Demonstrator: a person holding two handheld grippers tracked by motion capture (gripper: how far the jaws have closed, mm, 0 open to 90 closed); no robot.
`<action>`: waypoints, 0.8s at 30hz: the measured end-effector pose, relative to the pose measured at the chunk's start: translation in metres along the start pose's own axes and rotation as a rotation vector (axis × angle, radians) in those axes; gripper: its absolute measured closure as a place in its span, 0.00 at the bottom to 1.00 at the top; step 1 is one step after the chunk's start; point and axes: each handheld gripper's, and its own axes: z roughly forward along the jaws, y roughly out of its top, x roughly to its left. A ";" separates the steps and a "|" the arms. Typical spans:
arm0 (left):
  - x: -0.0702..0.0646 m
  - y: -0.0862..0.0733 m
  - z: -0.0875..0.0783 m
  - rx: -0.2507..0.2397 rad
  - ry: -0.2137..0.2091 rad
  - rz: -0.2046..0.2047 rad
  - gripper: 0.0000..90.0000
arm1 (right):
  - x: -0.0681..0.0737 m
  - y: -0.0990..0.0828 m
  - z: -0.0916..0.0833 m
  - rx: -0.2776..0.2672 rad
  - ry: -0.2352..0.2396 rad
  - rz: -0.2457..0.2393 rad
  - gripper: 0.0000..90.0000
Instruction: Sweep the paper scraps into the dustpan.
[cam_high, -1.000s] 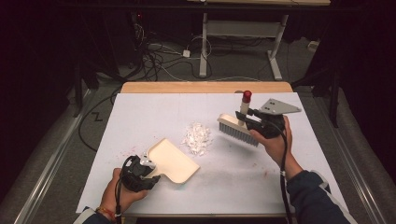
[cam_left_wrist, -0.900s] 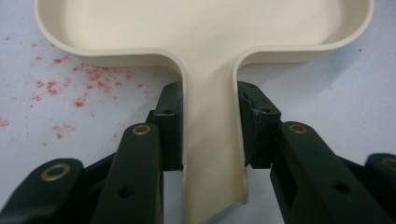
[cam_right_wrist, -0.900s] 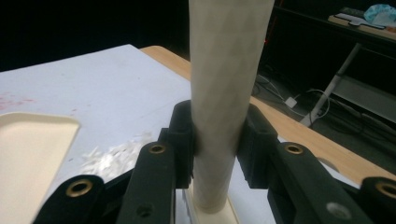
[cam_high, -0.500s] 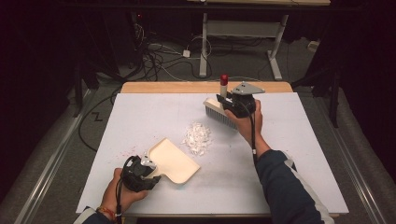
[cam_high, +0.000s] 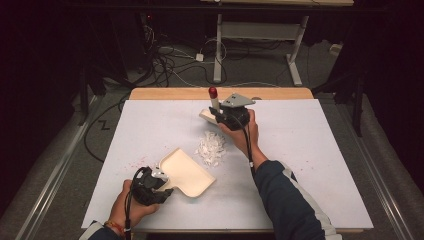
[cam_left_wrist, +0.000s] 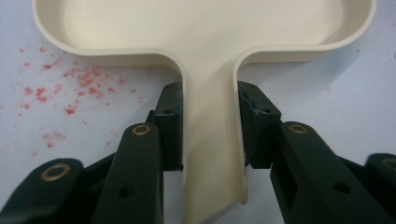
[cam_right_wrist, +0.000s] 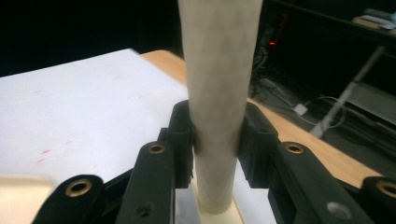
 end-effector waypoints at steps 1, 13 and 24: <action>0.000 0.000 0.000 -0.001 0.000 -0.001 0.70 | 0.004 -0.001 0.000 0.007 0.019 -0.008 0.77; 0.001 0.003 0.004 0.008 -0.005 -0.008 0.70 | 0.046 -0.006 -0.024 0.006 0.149 -0.040 0.76; -0.003 0.012 0.011 0.019 -0.001 -0.008 0.70 | 0.081 -0.003 -0.044 -0.013 0.215 -0.032 0.77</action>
